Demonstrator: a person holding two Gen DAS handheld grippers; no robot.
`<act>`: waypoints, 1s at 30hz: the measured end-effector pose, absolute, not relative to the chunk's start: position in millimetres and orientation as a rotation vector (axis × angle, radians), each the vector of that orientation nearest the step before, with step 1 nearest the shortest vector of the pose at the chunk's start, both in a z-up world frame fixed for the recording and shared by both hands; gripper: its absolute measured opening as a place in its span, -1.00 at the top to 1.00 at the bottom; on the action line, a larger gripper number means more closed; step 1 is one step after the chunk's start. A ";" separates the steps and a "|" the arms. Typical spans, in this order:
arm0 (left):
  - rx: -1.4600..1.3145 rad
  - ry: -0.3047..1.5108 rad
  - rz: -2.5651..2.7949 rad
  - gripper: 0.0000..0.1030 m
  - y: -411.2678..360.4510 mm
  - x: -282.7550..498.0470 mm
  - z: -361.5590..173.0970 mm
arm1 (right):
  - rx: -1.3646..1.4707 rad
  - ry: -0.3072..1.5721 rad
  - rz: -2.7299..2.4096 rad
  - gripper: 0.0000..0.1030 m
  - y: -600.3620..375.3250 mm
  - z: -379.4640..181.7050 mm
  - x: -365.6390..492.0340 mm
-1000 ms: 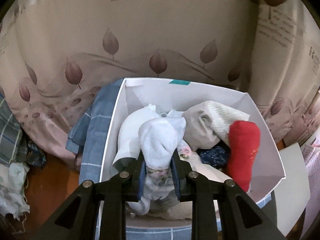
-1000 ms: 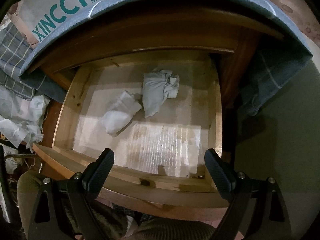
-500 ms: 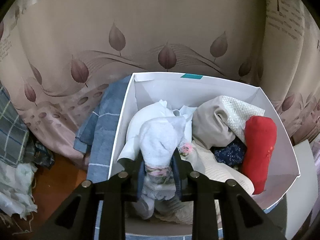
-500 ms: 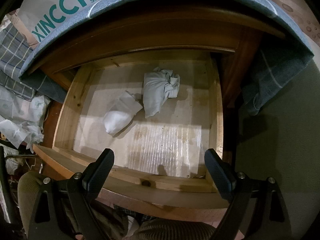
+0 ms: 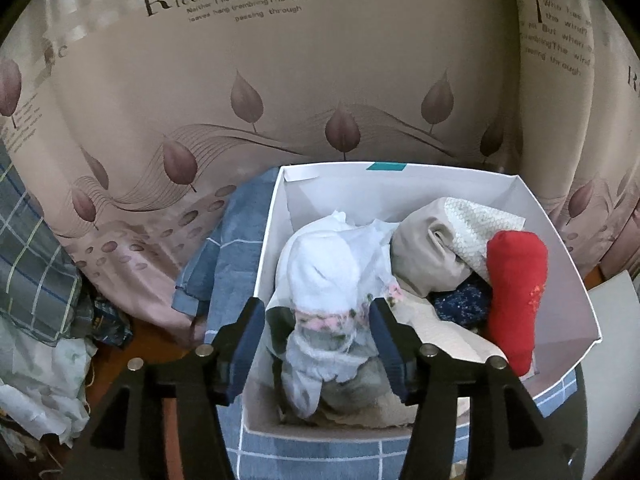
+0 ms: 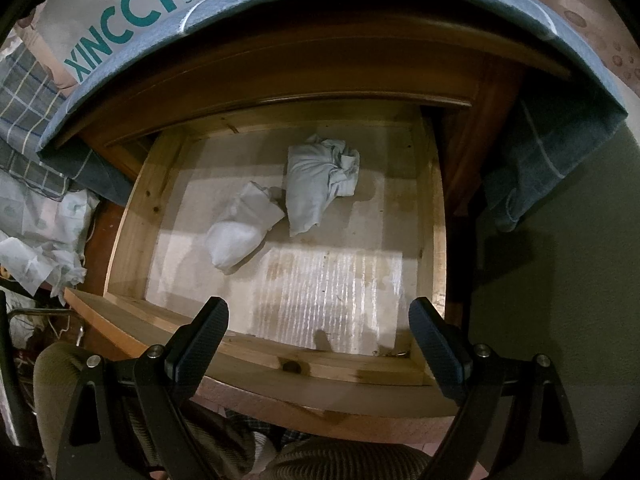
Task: Take underwear out of drawer
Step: 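Withdraw the left tool from the box and reach back into the drawer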
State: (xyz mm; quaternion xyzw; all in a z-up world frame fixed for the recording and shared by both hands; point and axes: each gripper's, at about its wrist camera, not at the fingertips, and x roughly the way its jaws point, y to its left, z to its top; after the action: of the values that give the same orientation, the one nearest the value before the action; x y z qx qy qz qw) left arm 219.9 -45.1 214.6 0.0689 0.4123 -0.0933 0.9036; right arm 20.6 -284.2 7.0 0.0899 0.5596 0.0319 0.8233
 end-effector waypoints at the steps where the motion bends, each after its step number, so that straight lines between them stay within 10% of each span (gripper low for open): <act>1: 0.142 0.850 -0.197 -0.10 -45.0 218.2 216.1 | 0.191 1.190 0.067 -0.74 -283.9 7.1 20.4; 30: 0.238 0.695 -0.345 -0.18 -45.2 122.9 248.7 | 0.149 1.196 0.057 -0.74 -283.6 5.4 21.2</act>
State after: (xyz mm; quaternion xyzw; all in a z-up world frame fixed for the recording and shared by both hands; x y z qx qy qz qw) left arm 122.9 -45.2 248.7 0.1155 0.3382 -0.1679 0.9187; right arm 21.2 -283.6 5.4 0.0698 0.5624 0.0267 0.8235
